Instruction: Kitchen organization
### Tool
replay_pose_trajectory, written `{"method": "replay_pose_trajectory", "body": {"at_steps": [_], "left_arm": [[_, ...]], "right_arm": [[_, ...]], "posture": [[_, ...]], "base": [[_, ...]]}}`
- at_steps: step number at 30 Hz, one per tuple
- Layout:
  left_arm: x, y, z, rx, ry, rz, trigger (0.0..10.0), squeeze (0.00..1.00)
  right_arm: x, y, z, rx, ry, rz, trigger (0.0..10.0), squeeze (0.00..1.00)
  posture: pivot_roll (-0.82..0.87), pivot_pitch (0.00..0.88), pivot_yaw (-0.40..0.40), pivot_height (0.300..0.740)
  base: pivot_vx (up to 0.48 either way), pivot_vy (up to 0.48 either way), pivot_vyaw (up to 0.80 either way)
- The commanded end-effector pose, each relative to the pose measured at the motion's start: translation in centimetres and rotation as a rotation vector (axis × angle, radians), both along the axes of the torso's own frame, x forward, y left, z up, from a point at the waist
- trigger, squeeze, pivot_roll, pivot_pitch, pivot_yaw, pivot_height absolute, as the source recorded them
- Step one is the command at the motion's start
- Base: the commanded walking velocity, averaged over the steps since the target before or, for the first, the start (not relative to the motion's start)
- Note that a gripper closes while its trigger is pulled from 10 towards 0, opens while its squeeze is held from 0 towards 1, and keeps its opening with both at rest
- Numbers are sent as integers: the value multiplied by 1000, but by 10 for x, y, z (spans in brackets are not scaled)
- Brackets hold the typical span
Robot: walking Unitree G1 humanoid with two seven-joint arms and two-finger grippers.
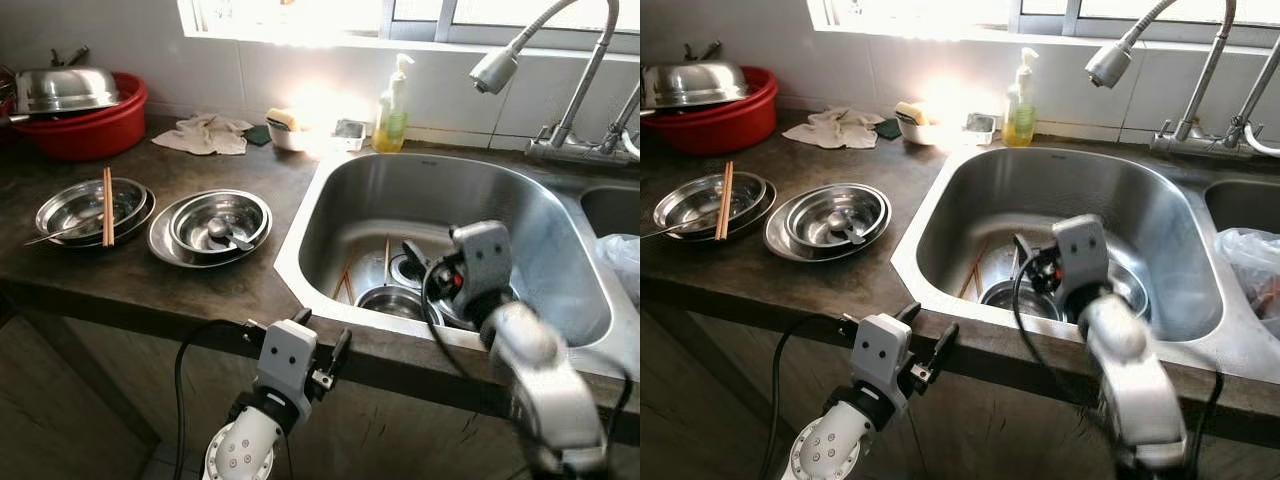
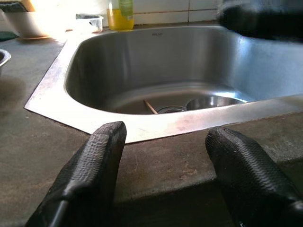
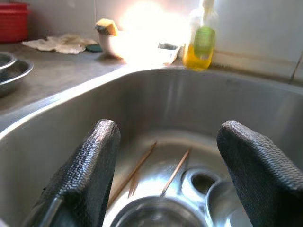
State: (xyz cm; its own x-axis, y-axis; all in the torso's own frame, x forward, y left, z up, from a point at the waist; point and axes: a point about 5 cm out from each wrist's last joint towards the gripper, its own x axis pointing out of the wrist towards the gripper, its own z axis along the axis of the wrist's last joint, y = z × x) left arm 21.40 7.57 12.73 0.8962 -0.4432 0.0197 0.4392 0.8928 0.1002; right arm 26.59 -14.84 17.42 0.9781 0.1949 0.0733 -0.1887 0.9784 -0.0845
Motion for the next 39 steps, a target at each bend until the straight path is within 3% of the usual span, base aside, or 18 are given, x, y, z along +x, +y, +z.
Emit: {"method": "replay_pose_trajectory", "body": {"at_steps": [1, 6, 11, 24, 33, 39], "left_arm": [[4, 9, -8, 25, 41, 52, 10000, 0], [5, 10, -8, 27, 41, 48, 10000, 0], [5, 10, -8, 27, 40, 48, 10000, 0], [5, 9, -9, 30, 45, 40, 10000, 0], [4, 9, -10, 37, 52, 43, 10000, 0], [4, 8, -11, 59, 49, 32, 10000, 0]], "right_arm": [[-6, -2, 10, -7, -62, -38, 10000, 0], [-25, 9, -7, 49, -15, -79, 10000, 0], [-27, 11, -16, 28, 14, -104, 10000, 0], [-23, 14, -14, 31, -4, -125, 10000, 0], [-19, 13, -8, 32, -27, -128, 10000, 0], [-17, 7, -6, 48, -27, -157, 10000, 0]], "posture": [[109, 36, -10, 740], [115, 38, -6, 740], [121, 35, -10, 740], [115, 35, -13, 740], [117, 35, -13, 740], [113, 32, -14, 740]], "base": [[0, 0, 0], [0, 0, 0], [0, 0, 0], [0, 333, 788], [0, 0, 800], [0, 0, 0]]}}
